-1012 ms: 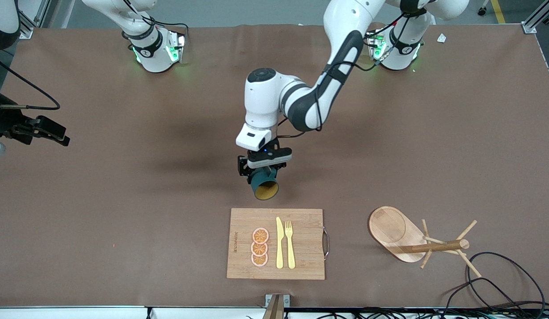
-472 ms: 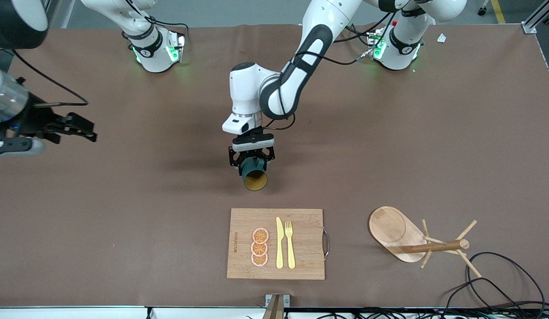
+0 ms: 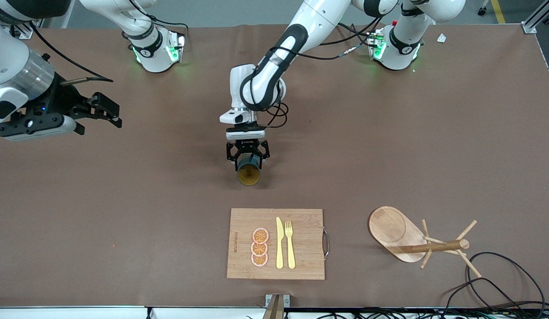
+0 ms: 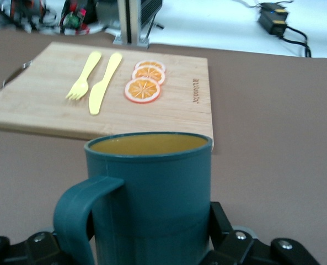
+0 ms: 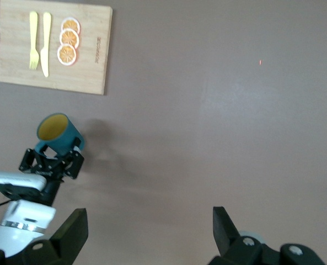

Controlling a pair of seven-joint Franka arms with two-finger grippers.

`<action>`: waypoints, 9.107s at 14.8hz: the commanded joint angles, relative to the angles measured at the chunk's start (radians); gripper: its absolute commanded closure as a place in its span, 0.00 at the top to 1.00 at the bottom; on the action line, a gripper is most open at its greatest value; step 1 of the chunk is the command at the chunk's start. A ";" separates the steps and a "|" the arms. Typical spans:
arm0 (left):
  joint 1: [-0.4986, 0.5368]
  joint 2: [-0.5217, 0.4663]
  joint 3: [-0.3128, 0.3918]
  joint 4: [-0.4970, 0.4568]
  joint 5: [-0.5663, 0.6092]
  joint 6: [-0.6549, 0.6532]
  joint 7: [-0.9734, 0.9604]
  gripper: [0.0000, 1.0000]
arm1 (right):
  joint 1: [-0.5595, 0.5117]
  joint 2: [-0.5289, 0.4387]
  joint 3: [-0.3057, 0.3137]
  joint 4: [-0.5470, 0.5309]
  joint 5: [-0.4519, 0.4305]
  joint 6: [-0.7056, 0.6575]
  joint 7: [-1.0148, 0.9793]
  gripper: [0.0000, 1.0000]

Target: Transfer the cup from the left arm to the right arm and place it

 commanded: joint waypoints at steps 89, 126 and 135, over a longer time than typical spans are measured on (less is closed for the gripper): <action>1.234 -0.964 -0.413 -0.145 -1.099 -0.979 1.951 1.00 | -0.103 0.607 -0.009 0.040 -0.171 0.391 -0.308 0.01; 1.254 -1.010 -0.419 -0.172 -1.148 -0.991 2.016 1.00 | -0.076 -0.163 -0.100 -0.130 -0.151 0.040 -0.039 1.00; 1.254 -0.996 -0.419 -0.144 -1.134 -0.991 2.004 1.00 | -0.077 -0.176 -0.103 -0.162 -0.106 0.086 0.054 1.00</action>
